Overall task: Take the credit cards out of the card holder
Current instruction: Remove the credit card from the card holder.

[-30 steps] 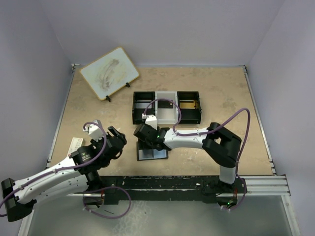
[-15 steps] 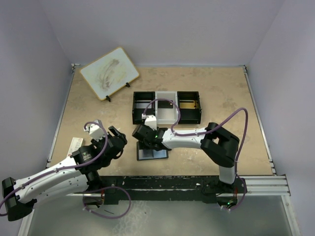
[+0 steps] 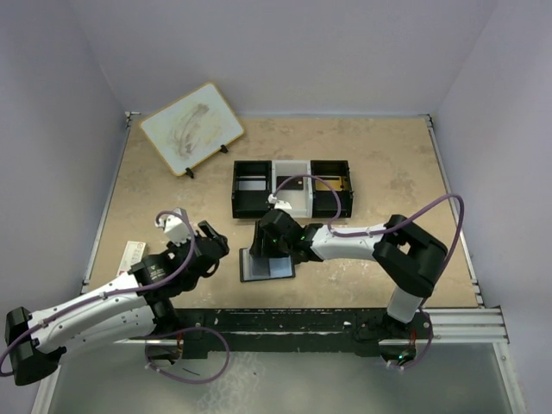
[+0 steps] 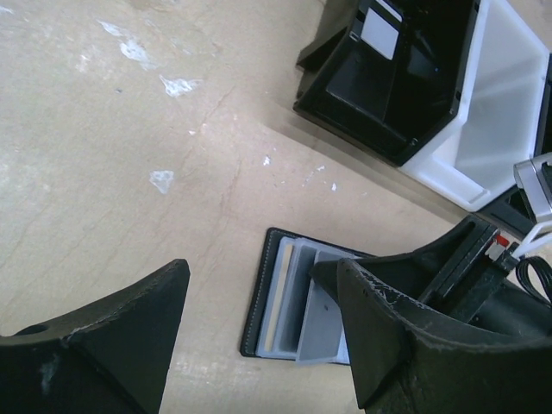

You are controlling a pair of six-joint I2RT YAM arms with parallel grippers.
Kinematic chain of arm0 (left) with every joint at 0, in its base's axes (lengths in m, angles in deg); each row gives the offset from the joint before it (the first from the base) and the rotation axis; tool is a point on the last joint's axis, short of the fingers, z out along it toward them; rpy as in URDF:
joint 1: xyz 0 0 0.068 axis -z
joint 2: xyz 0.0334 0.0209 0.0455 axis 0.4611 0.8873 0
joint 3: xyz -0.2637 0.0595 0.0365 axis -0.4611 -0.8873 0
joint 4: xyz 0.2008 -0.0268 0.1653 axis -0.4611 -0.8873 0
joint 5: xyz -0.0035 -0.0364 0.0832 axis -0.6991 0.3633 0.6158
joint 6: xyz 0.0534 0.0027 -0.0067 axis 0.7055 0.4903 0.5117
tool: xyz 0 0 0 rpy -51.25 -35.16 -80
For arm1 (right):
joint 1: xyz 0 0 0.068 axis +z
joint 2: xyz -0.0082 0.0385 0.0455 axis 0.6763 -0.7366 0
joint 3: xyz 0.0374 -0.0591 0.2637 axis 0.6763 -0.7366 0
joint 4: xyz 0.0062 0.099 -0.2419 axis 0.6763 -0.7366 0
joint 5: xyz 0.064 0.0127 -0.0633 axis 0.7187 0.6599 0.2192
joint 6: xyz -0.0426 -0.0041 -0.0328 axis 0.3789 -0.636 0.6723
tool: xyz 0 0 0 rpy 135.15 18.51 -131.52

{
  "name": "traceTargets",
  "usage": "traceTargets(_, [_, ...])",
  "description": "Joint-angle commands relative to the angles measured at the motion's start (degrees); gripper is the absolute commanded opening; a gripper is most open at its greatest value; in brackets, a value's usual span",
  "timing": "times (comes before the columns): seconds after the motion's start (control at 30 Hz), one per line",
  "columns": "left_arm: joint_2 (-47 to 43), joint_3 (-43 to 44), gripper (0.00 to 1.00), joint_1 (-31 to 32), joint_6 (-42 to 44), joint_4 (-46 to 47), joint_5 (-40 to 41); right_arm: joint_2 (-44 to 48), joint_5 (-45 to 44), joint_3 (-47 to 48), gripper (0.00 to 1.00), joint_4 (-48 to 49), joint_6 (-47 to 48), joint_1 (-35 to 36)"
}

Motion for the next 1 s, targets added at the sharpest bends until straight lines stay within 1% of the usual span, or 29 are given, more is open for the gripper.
traceTargets(0.0, [-0.1, -1.8, 0.67, -0.1, 4.4, 8.0, -5.2, -0.5, 6.3, -4.5, 0.59, 1.6, -0.9, -1.5])
traceTargets(0.23, [0.4, -7.4, 0.63, -0.1, 7.6, 20.1, -16.5, -0.4, 8.5, -6.6, 0.58, 4.3, -1.7, -2.7])
traceTargets(0.37, [0.6, -11.8, 0.57, -0.1, 7.4, 27.1, -22.8, -0.5, 8.5, -6.7, 0.58, 4.4, -1.7, -2.7])
traceTargets(0.5, [0.5, -15.8, 0.50, -0.1, 7.1, 34.9, -27.0, -0.6, 8.7, -7.0, 0.58, 4.6, -1.9, -2.6])
traceTargets(0.63, [3.1, -17.9, 0.46, -0.1, 6.7, 39.9, -28.6, -0.5, 8.9, -6.9, 0.58, 4.7, -1.8, -2.7])
traceTargets(0.7, [5.1, -18.7, 0.46, -0.1, 6.7, 44.2, -29.5, -0.5, 8.9, -6.9, 0.58, 4.5, -1.9, -2.7])
traceTargets(0.83, [10.8, -19.3, 0.43, -0.1, 6.5, 51.4, -29.9, -0.6, 8.8, -6.9, 0.58, 4.5, -1.9, -2.6])
traceTargets(0.97, [15.8, -19.1, 0.40, -0.1, 6.6, 55.9, -29.6, -0.6, 8.7, -6.6, 0.58, 4.3, -1.7, -2.7])
